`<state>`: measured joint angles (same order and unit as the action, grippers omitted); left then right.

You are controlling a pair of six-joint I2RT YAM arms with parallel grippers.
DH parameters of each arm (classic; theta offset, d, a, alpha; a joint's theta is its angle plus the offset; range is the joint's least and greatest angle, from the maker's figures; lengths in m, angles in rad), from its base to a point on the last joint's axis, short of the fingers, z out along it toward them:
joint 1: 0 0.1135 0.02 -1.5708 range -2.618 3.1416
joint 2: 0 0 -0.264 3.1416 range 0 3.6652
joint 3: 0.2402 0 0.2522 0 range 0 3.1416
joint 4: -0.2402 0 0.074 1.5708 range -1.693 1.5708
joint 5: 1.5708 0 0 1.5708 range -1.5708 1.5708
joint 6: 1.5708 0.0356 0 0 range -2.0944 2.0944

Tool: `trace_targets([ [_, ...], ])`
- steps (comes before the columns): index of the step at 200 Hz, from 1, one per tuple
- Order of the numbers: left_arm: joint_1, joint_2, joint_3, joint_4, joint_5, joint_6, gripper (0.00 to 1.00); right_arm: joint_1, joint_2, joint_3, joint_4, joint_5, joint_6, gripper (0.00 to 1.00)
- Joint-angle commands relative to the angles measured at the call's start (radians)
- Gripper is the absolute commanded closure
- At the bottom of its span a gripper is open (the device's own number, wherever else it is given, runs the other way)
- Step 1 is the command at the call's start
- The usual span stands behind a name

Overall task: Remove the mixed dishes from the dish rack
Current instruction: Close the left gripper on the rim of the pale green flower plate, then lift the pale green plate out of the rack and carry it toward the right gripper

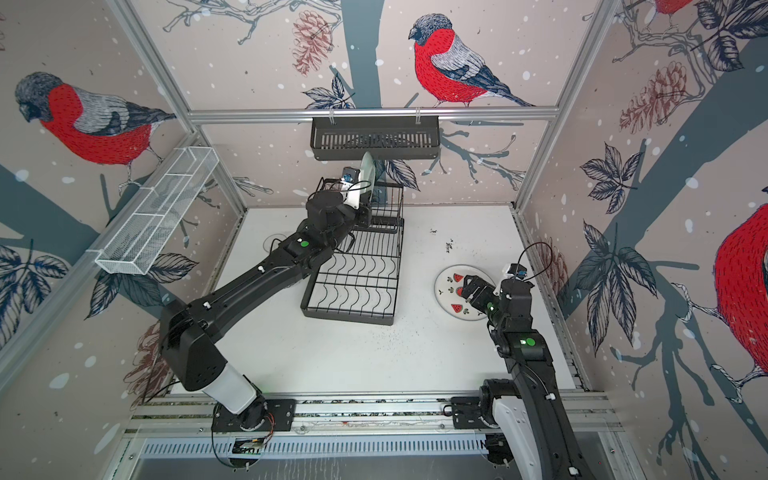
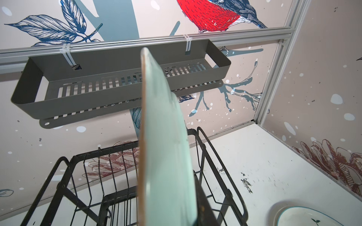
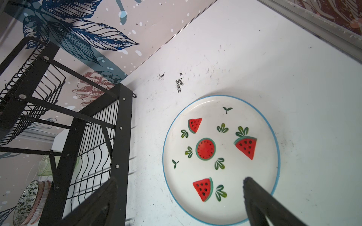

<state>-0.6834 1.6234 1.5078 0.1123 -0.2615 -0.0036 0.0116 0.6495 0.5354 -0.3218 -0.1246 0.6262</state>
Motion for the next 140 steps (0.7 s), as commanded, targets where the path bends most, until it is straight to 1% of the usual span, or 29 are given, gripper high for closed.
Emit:
trace_targets([
  [1,0.003,-0.028,-0.002,0.147,0.013,-0.006,1.0,0.001,-0.002,0.003,0.003,0.001,0.006,0.01],
  [140,-0.008,-0.092,-0.037,0.147,0.038,-0.01,1.0,0.001,-0.003,0.002,0.01,-0.006,0.009,0.0],
])
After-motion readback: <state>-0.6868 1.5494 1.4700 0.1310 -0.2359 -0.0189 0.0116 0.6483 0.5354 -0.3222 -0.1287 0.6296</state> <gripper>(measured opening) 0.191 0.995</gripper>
